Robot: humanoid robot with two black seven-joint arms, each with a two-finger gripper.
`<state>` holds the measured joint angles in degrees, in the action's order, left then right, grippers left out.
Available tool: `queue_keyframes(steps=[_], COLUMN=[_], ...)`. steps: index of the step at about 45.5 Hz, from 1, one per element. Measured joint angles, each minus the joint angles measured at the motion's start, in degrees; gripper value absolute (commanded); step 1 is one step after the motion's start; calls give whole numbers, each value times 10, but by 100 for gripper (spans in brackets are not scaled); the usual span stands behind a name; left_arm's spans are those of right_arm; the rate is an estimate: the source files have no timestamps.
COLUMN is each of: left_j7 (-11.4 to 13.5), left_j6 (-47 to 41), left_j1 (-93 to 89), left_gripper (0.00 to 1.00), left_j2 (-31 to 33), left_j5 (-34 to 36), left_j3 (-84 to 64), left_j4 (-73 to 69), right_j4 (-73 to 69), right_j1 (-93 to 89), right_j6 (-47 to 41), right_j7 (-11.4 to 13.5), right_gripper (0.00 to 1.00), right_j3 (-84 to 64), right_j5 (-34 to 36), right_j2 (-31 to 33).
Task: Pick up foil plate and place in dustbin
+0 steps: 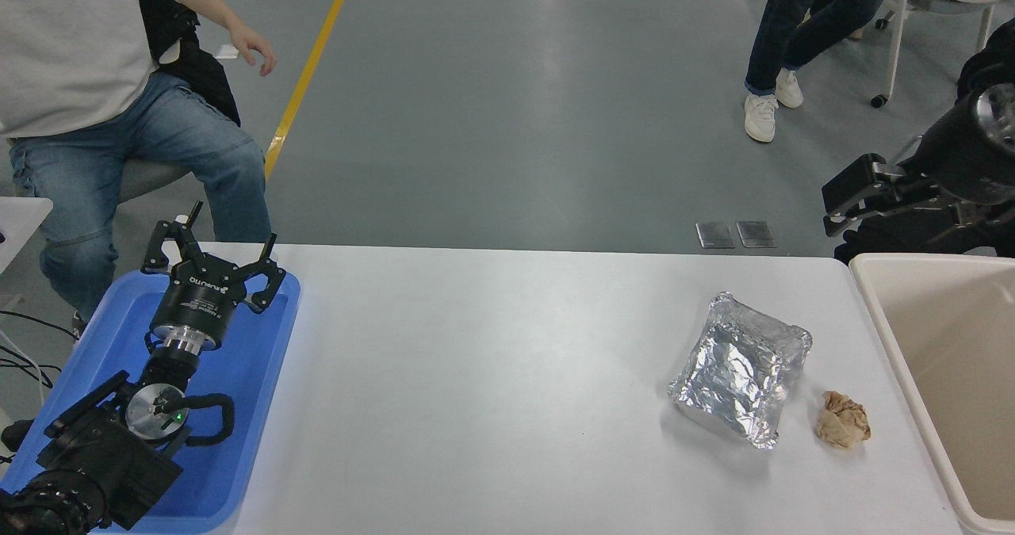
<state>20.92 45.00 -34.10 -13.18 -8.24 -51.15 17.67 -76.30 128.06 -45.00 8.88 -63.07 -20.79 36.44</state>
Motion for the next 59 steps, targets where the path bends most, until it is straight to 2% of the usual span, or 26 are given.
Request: queue_keyframes(steps=[49, 59], left_j7=[0, 0], left_j6=[0, 0], left_j1=[0, 0], left_gripper=[100, 100], left_j2=[0, 0], left_j5=[1, 1], left_j3=[0, 0], left_j4=[0, 0], right_j4=[31, 31], right_j1=[-28, -65], right_j6=[0, 0], right_j7=[-2, -4], right_gripper=[100, 100], right_j3=[-54, -29], right_j5=[13, 42], right_j2=[19, 31])
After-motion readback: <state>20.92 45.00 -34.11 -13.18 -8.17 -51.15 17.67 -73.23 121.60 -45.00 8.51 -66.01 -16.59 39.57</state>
